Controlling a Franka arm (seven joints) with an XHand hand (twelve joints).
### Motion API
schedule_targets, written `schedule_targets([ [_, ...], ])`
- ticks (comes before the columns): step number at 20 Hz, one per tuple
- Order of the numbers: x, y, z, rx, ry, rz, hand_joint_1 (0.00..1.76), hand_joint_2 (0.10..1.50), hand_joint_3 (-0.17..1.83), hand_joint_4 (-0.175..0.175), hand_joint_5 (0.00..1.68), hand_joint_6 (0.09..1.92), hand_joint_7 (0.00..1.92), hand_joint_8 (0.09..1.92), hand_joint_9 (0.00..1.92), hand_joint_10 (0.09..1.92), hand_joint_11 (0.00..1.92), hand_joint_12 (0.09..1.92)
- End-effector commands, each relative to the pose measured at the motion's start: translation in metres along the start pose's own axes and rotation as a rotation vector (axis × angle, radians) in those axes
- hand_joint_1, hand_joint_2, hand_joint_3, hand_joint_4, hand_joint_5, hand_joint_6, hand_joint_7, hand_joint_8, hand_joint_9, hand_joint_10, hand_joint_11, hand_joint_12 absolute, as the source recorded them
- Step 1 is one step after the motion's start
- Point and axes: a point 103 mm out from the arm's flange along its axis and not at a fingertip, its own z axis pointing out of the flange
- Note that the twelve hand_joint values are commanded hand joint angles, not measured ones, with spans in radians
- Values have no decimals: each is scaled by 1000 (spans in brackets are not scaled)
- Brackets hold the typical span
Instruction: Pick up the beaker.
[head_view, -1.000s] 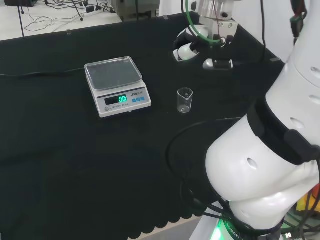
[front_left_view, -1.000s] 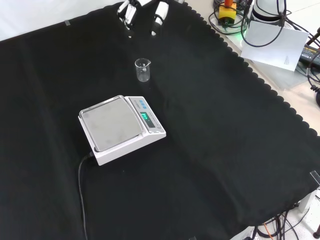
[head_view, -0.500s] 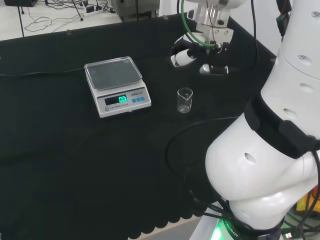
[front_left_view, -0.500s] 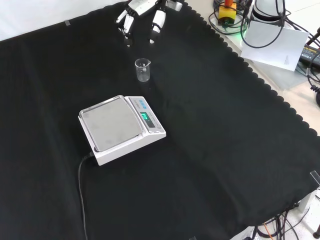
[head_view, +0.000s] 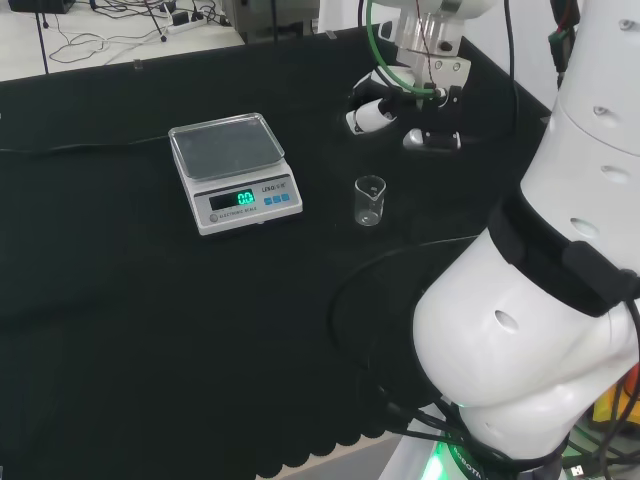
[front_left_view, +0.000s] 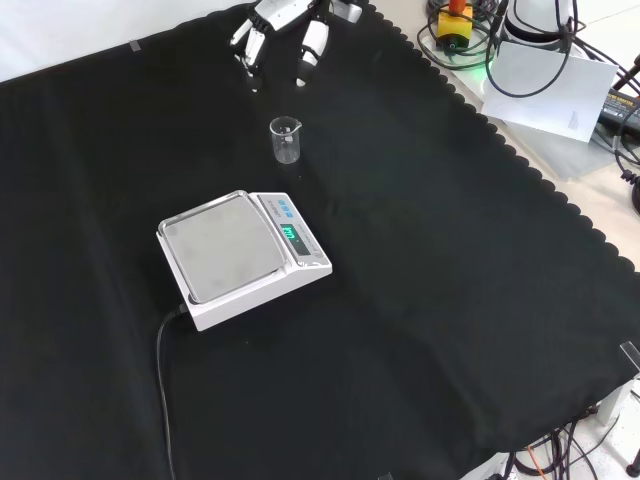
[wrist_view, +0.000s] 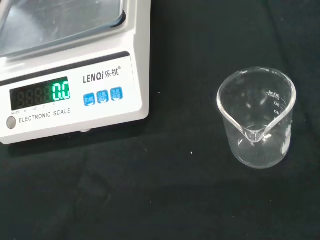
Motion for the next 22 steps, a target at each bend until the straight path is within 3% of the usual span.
schedule_targets([
  [1, -6, 14, 25, 35, -5, 9, 586, 1075, -175, -14, 553, 493, 625, 607, 709, 667, 184, 1439],
  [7, -2, 23, 32, 47, -13, 11, 595, 1074, -175, -15, 555, 500, 617, 611, 704, 670, 184, 1439],
  [16, -16, 27, 53, 86, -45, 50, 616, 1065, -175, -15, 551, 509, 608, 620, 697, 678, 189, 1439],
  [22, -21, 23, 54, 70, -41, 58, 626, 1058, -175, -17, 547, 514, 601, 625, 692, 681, 193, 1437],
])
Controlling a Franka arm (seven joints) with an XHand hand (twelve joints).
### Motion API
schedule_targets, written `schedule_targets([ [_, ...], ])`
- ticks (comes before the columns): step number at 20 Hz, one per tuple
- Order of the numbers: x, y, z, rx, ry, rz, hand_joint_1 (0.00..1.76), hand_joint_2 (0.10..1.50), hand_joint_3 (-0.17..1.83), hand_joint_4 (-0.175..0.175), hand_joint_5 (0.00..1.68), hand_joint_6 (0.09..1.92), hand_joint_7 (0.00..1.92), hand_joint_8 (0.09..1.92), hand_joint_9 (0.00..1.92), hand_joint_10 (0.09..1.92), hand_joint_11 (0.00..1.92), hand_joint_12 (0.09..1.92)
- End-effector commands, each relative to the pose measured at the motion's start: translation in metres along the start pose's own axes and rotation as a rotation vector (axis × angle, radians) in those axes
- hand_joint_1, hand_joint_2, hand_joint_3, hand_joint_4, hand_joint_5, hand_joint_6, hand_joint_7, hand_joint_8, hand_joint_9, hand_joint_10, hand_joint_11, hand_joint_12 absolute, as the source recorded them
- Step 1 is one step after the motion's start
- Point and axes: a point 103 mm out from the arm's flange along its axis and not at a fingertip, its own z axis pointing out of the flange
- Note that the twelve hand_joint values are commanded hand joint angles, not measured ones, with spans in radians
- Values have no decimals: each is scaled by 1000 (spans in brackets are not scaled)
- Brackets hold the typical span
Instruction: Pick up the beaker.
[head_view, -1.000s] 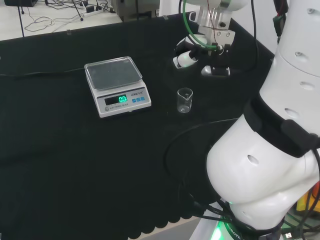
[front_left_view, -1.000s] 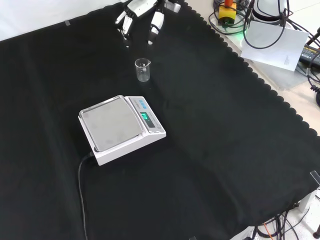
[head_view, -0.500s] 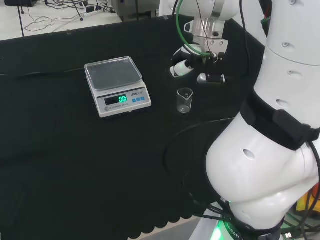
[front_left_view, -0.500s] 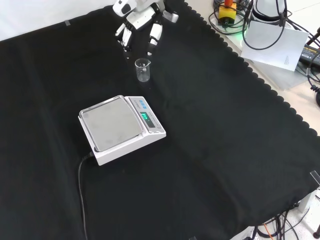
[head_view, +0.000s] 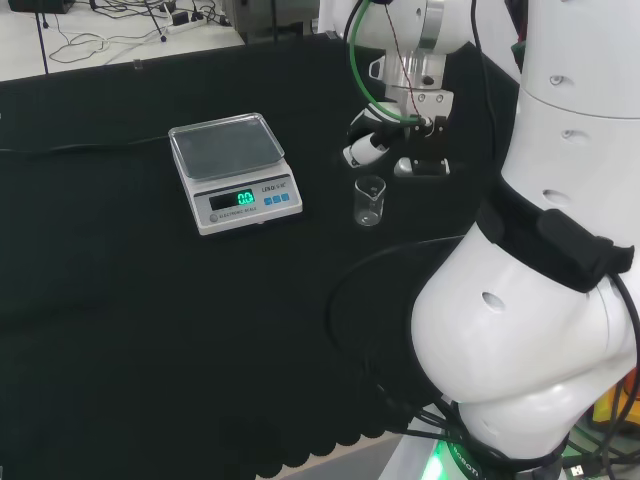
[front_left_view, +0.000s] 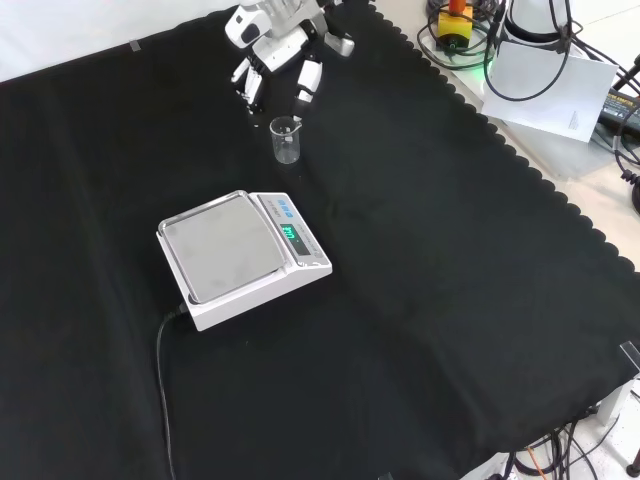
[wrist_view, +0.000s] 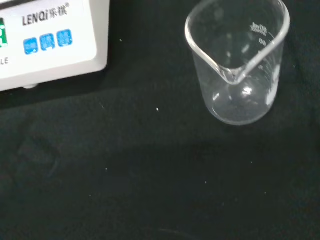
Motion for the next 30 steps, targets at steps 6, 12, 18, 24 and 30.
schedule_targets([
  [6, -8, 2, 9, 114, -4, 6, 643, 975, -175, -15, 437, 501, 404, 649, 424, 744, 137, 1462],
  [12, -10, 3, 20, 150, -32, 14, 675, 868, -175, -10, 316, 415, 252, 647, 291, 791, 99, 1497],
  [18, -13, 5, 28, 158, -24, 18, 694, 859, -175, -7, 326, 357, 246, 651, 306, 787, 113, 1493],
  [24, -16, 12, 38, 171, -13, 15, 705, 858, -175, -6, 350, 305, 247, 648, 312, 783, 124, 1492],
  [30, -16, 18, 43, 196, -26, 7, 757, 870, -175, -11, 417, 315, 255, 648, 340, 775, 206, 1453],
])
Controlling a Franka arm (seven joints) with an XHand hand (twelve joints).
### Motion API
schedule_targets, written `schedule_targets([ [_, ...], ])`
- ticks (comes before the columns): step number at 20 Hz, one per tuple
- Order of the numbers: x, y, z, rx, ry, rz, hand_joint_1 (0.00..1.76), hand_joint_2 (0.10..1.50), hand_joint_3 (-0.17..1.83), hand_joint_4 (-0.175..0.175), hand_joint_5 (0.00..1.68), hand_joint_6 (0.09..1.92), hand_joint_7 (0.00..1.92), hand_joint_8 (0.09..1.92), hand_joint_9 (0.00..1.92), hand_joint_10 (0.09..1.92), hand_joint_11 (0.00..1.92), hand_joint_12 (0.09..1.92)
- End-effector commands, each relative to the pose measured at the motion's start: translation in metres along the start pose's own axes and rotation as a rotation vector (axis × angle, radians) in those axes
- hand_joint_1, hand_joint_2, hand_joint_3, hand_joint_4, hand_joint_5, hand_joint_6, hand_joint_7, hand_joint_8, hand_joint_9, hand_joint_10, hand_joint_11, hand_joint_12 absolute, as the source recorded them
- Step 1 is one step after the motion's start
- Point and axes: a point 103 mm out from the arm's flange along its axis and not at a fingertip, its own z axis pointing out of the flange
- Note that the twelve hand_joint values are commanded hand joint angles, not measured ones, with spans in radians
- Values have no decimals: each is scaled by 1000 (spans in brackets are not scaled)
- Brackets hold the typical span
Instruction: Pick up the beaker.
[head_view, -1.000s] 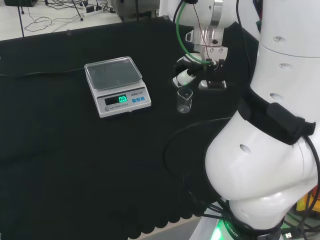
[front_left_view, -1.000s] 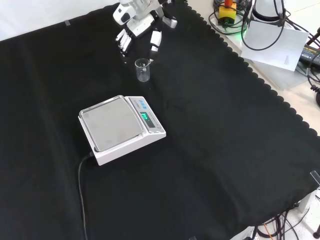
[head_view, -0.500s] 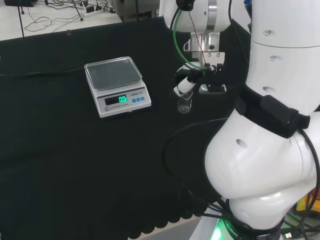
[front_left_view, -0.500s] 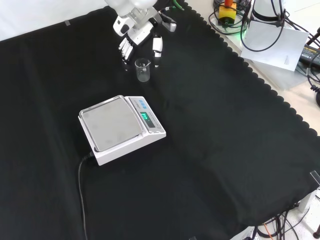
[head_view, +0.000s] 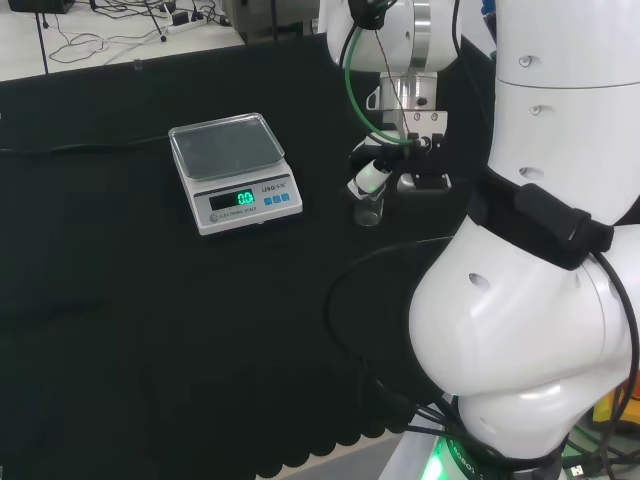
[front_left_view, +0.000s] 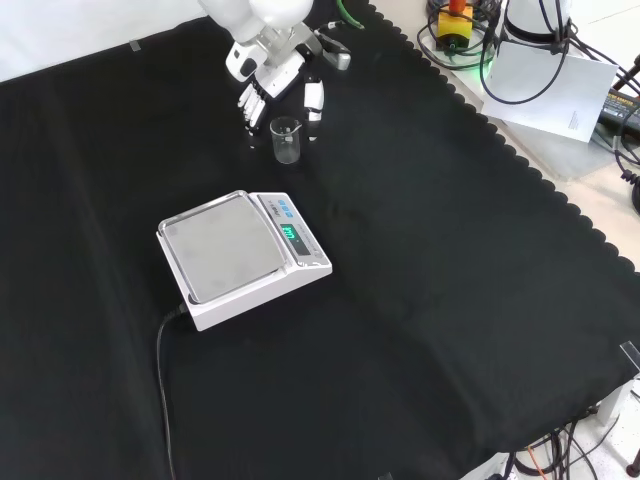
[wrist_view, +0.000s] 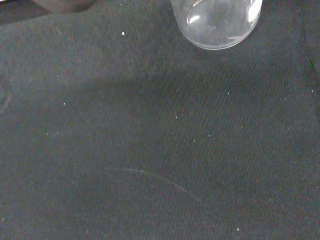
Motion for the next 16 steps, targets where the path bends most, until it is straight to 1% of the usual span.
schedule_targets([
  [1, 0, 6, 7, 18, -12, -11, 807, 887, -175, -17, 451, 333, 260, 648, 361, 770, 256, 1425],
  [5, 3, 8, 4, 10, -32, -9, 1025, 964, -175, -31, 741, 629, 313, 648, 473, 720, 478, 1300],
  [7, 4, 9, 3, -9, -46, -12, 1121, 995, -175, -42, 830, 716, 344, 651, 527, 703, 575, 1257],
  [8, 5, 9, 2, -25, -58, -14, 1178, 1016, -175, -62, 848, 749, 367, 656, 572, 689, 671, 1207],
  [10, 7, 9, 0, -51, -84, -20, 1296, 1063, -175, -127, 862, 807, 433, 675, 716, 626, 842, 1058],
  [11, 7, 9, 0, -66, -92, -24, 1261, 1104, -147, -150, 896, 894, 479, 693, 785, 603, 872, 997],
  [12, 7, 8, -2, -74, -93, -30, 1342, 1131, -98, -163, 859, 1044, 525, 722, 826, 620, 842, 1086],
  [13, 7, 7, -3, -86, -98, -33, 1413, 1149, -56, -170, 813, 1167, 567, 774, 842, 694, 802, 1185],
  [14, 8, 5, -5, -96, -98, -36, 1471, 1152, -25, -173, 781, 1246, 601, 825, 808, 874, 793, 1314],
  [15, 8, 2, -8, -102, -98, -40, 1501, 1182, -10, -175, 718, 1344, 622, 893, 738, 1057, 706, 1468],
  [16, 9, -1, -12, -106, -102, -42, 1515, 1208, -4, -175, 664, 1411, 645, 952, 694, 1185, 624, 1585],
])
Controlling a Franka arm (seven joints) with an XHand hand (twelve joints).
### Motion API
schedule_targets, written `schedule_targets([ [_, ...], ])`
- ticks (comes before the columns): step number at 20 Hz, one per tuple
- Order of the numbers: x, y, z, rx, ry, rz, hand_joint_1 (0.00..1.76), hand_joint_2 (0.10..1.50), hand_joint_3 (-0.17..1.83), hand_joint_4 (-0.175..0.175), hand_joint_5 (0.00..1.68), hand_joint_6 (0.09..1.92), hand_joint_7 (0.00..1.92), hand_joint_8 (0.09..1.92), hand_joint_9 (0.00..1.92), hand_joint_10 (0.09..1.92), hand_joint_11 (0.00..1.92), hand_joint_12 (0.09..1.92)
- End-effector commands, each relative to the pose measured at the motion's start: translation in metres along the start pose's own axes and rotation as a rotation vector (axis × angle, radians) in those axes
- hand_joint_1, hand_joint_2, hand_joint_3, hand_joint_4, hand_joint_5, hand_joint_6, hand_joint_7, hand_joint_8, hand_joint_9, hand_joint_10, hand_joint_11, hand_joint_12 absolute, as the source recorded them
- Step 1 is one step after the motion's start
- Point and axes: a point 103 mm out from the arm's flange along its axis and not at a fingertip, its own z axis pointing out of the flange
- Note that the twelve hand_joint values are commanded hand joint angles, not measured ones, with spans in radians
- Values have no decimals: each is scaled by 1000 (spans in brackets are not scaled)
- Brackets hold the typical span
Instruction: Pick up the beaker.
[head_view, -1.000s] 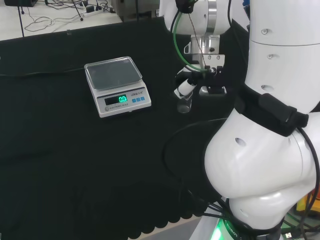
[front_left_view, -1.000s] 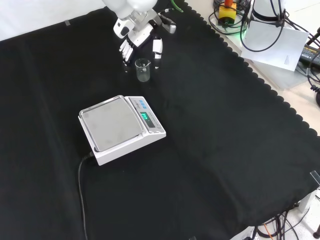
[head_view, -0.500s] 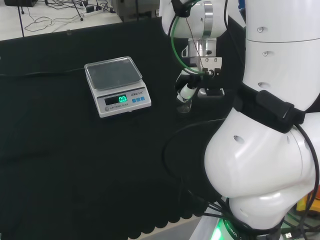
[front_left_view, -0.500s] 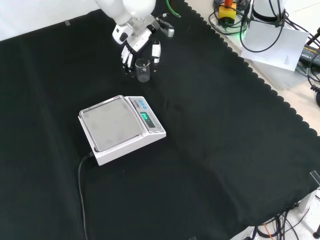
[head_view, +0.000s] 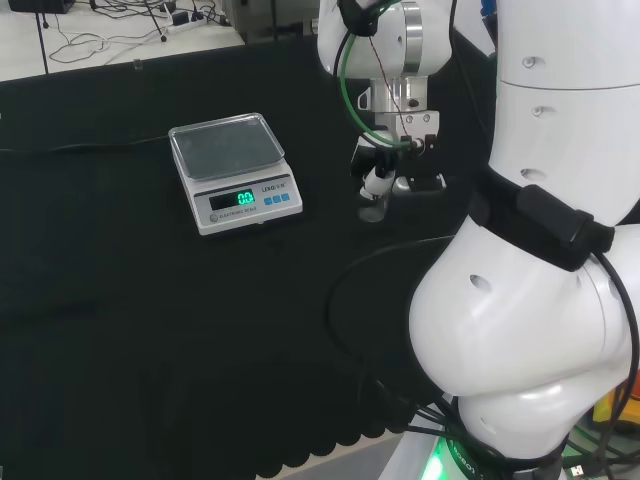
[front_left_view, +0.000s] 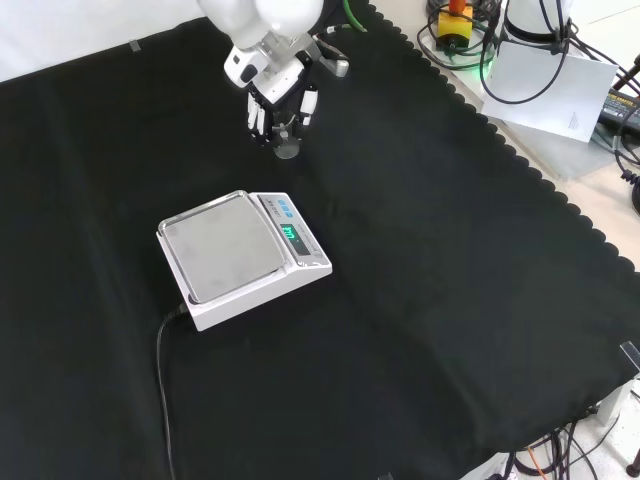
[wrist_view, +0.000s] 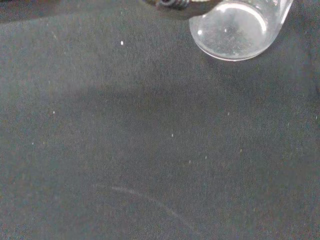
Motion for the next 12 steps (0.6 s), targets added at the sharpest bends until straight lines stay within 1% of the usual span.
schedule_targets([
  [1, 5, -12, -16, -46, -39, -21, 1523, 1225, -2, -175, 630, 1447, 660, 999, 671, 1261, 570, 1657],
  [3, 8, -17, -26, -29, -62, -24, 1528, 1239, 0, -175, 603, 1470, 676, 1045, 659, 1324, 519, 1717],
  [6, 13, -24, -43, 6, -64, -44, 1529, 1242, 0, -175, 596, 1474, 689, 1066, 664, 1342, 496, 1735],
  [8, 15, -29, -56, 19, -40, -74, 1491, 1244, 2, -175, 634, 1466, 575, 1257, 729, 1370, 549, 1738],
  [9, 17, -31, -62, 25, -42, -81, 1481, 1245, 2, -175, 643, 1465, 546, 1306, 748, 1379, 561, 1739],
  [12, 26, -35, -79, 40, -68, -101, 1472, 1246, 1, -175, 651, 1466, 522, 1348, 768, 1389, 568, 1742],
])
